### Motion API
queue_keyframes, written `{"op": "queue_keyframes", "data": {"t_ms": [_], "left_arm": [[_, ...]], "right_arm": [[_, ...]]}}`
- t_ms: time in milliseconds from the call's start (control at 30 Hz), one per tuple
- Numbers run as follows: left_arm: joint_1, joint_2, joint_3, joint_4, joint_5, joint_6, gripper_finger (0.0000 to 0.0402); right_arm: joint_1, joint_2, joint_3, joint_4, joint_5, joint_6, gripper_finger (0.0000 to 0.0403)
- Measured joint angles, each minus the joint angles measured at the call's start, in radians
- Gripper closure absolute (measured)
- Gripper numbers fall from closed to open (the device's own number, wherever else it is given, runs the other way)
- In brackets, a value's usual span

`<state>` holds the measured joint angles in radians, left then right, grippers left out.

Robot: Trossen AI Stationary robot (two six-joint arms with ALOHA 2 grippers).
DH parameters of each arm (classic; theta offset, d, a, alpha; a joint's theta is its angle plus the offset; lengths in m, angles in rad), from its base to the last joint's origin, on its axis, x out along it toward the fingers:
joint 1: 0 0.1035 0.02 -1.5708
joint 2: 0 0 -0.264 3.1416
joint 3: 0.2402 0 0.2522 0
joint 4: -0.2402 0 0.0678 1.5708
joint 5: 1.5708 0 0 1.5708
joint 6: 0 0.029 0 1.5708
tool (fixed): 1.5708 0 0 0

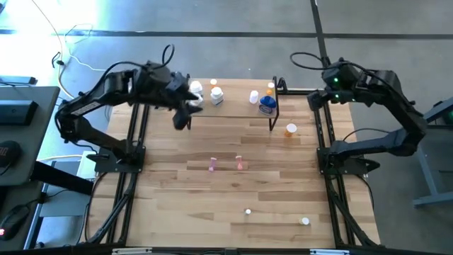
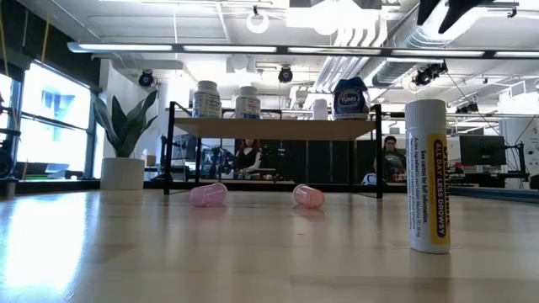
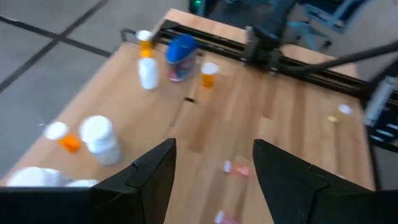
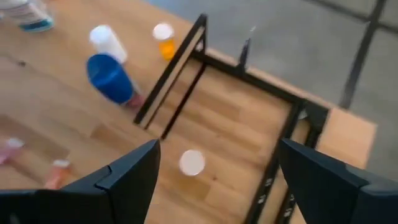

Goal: Pick and place medicine bottles onto shelf by color
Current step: Put the orange pill bottle on the shelf

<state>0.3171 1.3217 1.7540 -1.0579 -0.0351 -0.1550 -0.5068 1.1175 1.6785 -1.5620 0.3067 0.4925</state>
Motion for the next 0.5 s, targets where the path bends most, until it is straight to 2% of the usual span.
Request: {"op": "queue_keyframes", "data": {"t_ms": [100, 300, 500], "left_arm": [[-0.067, -0.036, -0.049, 0.000, -0.019, -0.032, 0.0197], [-0.186, -0.138, -0.227, 0.018, -0.149, -0.162, 0.0197], [-0.261, -0.221, -0.381, 0.085, -0.220, -0.284, 0.0197]], "right_arm": [[-0.033, -0.001, -0.052, 0.009, -0.062, -0.019, 0.0088], [-0.077, -0.007, -0.215, 0.020, -0.119, -0.018, 0.0089], [-0.111, -0.006, -0.390, 0.120, -0.188, 0.007, 0.0089]]}}
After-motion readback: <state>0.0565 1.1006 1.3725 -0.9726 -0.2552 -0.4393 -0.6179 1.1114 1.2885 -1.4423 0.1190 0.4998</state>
